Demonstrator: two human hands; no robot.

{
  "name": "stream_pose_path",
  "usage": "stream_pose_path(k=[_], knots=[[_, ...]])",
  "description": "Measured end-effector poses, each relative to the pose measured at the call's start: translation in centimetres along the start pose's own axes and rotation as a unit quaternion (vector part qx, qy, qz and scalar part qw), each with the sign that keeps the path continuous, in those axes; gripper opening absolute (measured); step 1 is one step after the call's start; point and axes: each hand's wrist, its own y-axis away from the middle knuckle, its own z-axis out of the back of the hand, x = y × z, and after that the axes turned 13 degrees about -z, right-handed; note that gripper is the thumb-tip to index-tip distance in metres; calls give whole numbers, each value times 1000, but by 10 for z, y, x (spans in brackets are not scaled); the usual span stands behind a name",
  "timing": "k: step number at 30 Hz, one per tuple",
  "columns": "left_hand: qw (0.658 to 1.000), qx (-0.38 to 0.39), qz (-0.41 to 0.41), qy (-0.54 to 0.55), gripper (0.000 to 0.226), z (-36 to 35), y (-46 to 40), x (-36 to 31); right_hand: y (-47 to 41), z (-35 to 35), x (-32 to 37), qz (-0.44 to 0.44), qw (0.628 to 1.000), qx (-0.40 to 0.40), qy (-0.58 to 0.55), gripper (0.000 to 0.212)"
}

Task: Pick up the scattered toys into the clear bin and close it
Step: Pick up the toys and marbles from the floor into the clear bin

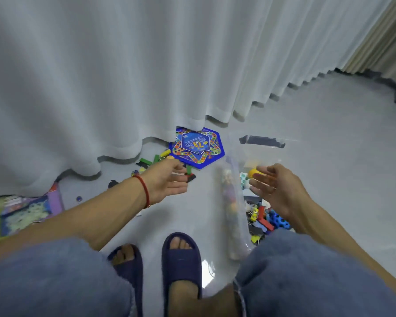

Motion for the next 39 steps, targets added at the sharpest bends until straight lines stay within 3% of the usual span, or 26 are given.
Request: stream_pose_path(k=[3, 6, 8, 11, 12, 13, 17, 21, 23, 26, 28, 31, 35, 39], knots=[[997, -65, -16, -44, 14, 47, -9, 23, -4, -65, 6, 51, 983, 38, 174, 23], [978, -141, -31, -149, 14, 95, -16, 51, -30, -122, -2, 95, 919, 85, 374, 16], [955, -170, -49, -238, 16, 133, -18, 72, -56, -152, -9, 115, 831, 109, 533, 18], [932, -211, -47, -291, 11, 191, -15, 102, -104, -186, -18, 171, 633, 116, 746, 22], [922, -234, -44, -307, 10, 206, -14, 110, -123, -193, -23, 185, 582, 109, 785, 29], [911, -259, -39, -320, 10, 221, -14, 118, -144, -199, -28, 185, 553, 99, 807, 36], [853, -315, -34, -413, 15, 266, -15, 140, -208, -222, -55, 135, 555, 45, 820, 55], [776, -290, -49, -558, 17, 293, -29, 150, -210, -258, -91, 324, 541, 76, 772, 50], [744, -259, -60, -614, 20, 303, -42, 156, -194, -281, -112, 404, 501, 171, 746, 40], [686, -193, -60, -699, 19, 312, -57, 161, -171, -319, -149, 442, 426, 299, 731, 42], [666, -177, -65, -721, 21, 313, -58, 163, -164, -347, -179, 452, 402, 334, 723, 46], [622, -174, -69, -760, 20, 309, -54, 162, -165, -380, -224, 474, 384, 312, 729, 53], [624, -182, -105, -752, 27, 319, -57, 162, -175, -397, -254, 443, 449, 272, 726, 72], [626, -163, -119, -753, 19, 325, -61, 162, -182, -402, -269, 451, 465, 293, 703, 82]])
